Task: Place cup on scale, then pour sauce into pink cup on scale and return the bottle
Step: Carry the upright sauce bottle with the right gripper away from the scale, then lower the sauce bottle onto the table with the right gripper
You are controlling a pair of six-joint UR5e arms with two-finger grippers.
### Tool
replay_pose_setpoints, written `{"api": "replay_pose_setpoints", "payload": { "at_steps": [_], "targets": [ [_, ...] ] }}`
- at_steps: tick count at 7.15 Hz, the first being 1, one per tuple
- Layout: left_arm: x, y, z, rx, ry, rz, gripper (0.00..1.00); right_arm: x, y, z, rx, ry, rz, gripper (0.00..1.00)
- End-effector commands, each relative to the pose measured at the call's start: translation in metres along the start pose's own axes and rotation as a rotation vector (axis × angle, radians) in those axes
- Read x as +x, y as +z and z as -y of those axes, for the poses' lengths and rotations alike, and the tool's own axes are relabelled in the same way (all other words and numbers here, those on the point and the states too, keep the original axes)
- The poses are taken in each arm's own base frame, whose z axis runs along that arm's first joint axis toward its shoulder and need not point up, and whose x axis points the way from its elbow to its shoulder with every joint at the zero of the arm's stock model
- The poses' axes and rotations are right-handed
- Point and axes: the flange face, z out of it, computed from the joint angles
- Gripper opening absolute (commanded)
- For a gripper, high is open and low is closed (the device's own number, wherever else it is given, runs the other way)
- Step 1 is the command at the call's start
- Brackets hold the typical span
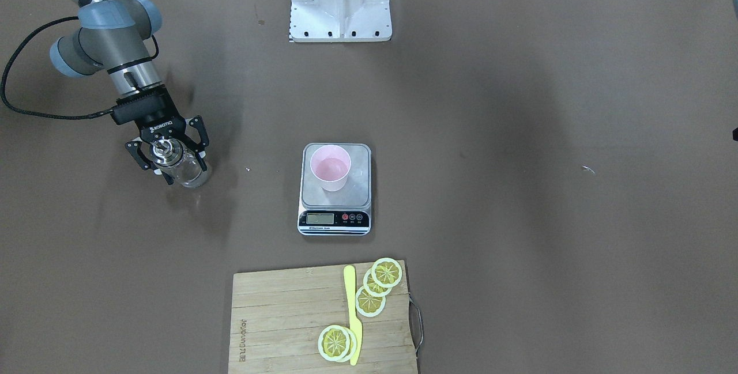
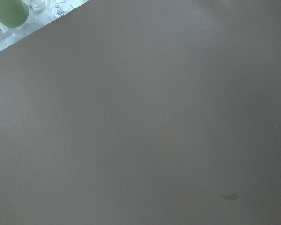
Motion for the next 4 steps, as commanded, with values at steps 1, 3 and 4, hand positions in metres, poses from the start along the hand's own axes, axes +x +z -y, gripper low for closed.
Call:
{"api": "replay_pose_setpoints", "payload": {
  "at_steps": [1,3,4],
  "targets": [
    [-0.0002,0.0002,-0.0001,0.000,0.000,0.000,0.97,0.0037,0.0017,-0.0038,-0.005,-0.060,-0.009,0.53],
    [0.0001,-0.0003,0.0007,0.001,0.001,0.000,0.97,0.0037,0.0017,-0.0038,-0.005,-0.063,-0.009,0.57],
    [0.0000,-0.0003,0.0007,0.000,0.001,0.002,0.97,0.0037,0.0018,-0.0038,-0.005,-0.063,-0.009,0.67]
  ]
}}
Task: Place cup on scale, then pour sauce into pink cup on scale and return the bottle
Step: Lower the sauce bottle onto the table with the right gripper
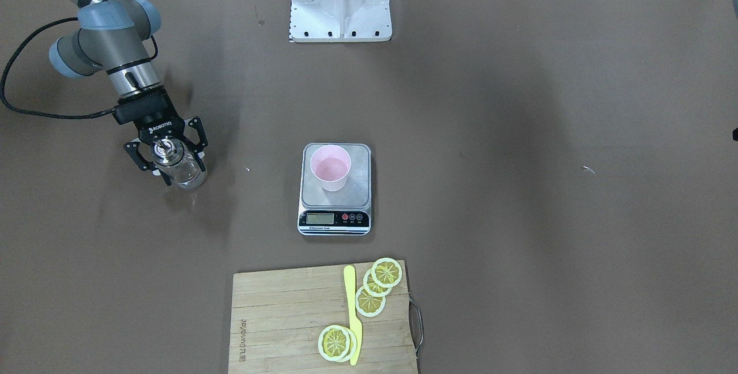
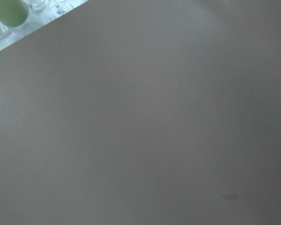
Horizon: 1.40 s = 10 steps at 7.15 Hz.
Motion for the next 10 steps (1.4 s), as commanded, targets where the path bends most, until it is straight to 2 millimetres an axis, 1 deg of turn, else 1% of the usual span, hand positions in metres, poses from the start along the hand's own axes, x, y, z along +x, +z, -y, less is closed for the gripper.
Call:
{"api": "replay_pose_setpoints", "payload": {
  "at_steps": [1,2,3,5,6,8,9,10],
  "targets": [
    [0.000,0.000,0.000,0.000,0.000,0.001,0.97,-0.001,-0.001,0.001,0.003,0.001,0.003,0.81],
    [0.000,0.000,0.000,0.000,0.000,0.001,0.97,0.000,-0.003,0.003,0.006,0.002,0.006,0.97],
    [0.000,0.000,0.000,0.000,-0.001,0.001,0.97,-0.002,-0.007,0.007,0.013,0.006,0.014,0.99],
    [0.000,0.000,0.000,0.000,-0.001,0.001,0.97,-0.002,-0.009,0.008,0.015,0.007,0.016,0.99],
    [0.000,0.000,0.000,0.000,-0.003,0.001,0.97,0.006,-0.012,0.002,0.005,0.003,0.005,0.99],
    [0.000,0.000,-0.001,-0.001,-0.002,0.001,0.97,0.017,-0.027,-0.005,-0.006,0.002,-0.003,0.99],
    [0.000,0.000,-0.001,-0.001,-0.002,0.001,0.97,0.021,-0.030,-0.009,-0.013,0.007,-0.008,0.99],
    [0.000,0.000,0.000,0.000,-0.001,0.001,0.97,0.018,-0.030,-0.011,-0.016,0.010,-0.005,0.99]
  ]
}}
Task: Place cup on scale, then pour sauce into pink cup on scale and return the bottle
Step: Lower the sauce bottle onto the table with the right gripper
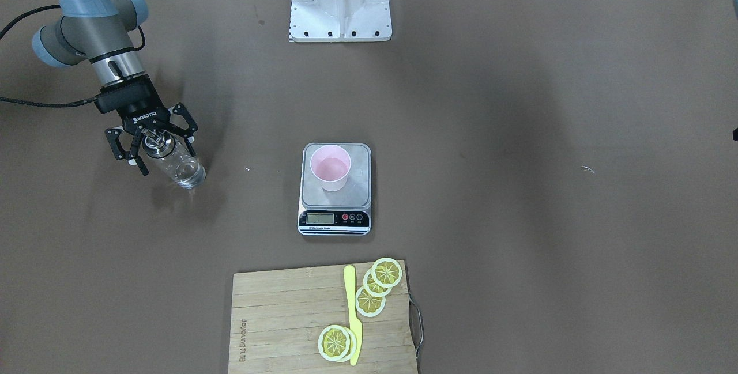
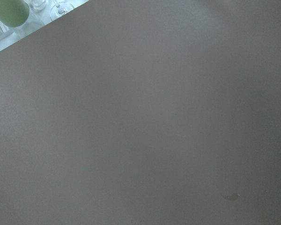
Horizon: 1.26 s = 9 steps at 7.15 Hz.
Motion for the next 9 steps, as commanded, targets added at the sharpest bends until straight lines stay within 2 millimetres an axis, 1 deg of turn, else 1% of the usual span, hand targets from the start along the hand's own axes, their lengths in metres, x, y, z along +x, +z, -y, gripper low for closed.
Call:
{"api": "replay_pose_setpoints", "payload": {
  "at_steps": [1,2,3,5,6,7,9],
  "targets": [
    [0.000,0.000,0.001,0.000,0.000,0.000,0.97,-0.003,-0.004,-0.003,-0.002,0.006,0.005,0.99],
    [0.000,0.000,0.001,0.000,0.000,0.000,0.97,-0.007,-0.004,-0.004,0.005,0.006,0.001,0.99],
    [0.000,0.000,0.001,0.000,0.000,0.000,0.97,-0.014,-0.004,-0.010,0.010,-0.001,0.000,0.99],
    [0.000,0.000,0.001,0.000,0.000,0.000,0.97,-0.017,-0.004,-0.016,0.005,-0.001,0.000,0.99],
    [0.000,0.000,0.001,0.000,0.000,0.000,0.97,-0.012,-0.007,-0.020,-0.004,-0.005,-0.006,0.99],
    [0.000,0.000,0.001,0.000,0.000,0.000,0.97,-0.011,-0.011,-0.020,-0.005,-0.005,-0.005,0.99],
    [0.000,0.000,0.001,0.000,-0.002,0.000,0.97,0.009,-0.028,-0.037,-0.039,-0.020,-0.024,0.99]
  ]
}}
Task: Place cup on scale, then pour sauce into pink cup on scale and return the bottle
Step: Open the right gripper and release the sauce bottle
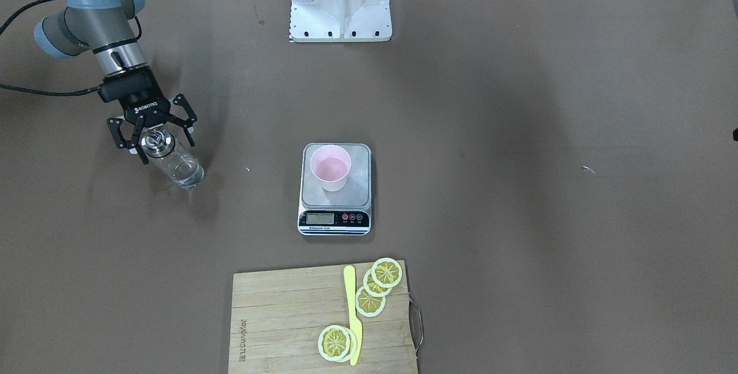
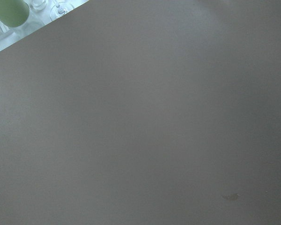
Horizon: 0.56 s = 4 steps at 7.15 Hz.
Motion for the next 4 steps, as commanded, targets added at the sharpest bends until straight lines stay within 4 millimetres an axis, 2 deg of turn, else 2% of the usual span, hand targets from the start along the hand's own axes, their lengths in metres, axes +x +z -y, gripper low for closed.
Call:
{"api": "replay_pose_setpoints", "payload": {
  "at_steps": [1,3,4],
  "targets": [
    [0.000,0.000,-0.001,-0.001,-0.002,0.000,0.97,0.027,-0.027,-0.021,-0.044,-0.022,-0.024,0.99],
    [-0.003,0.003,-0.004,-0.008,-0.006,-0.001,0.97,0.048,-0.067,-0.023,-0.073,-0.027,-0.028,1.00],
    [-0.002,0.004,-0.005,-0.008,-0.002,-0.005,0.97,0.058,-0.067,-0.024,-0.071,-0.026,-0.053,1.00]
  ]
}}
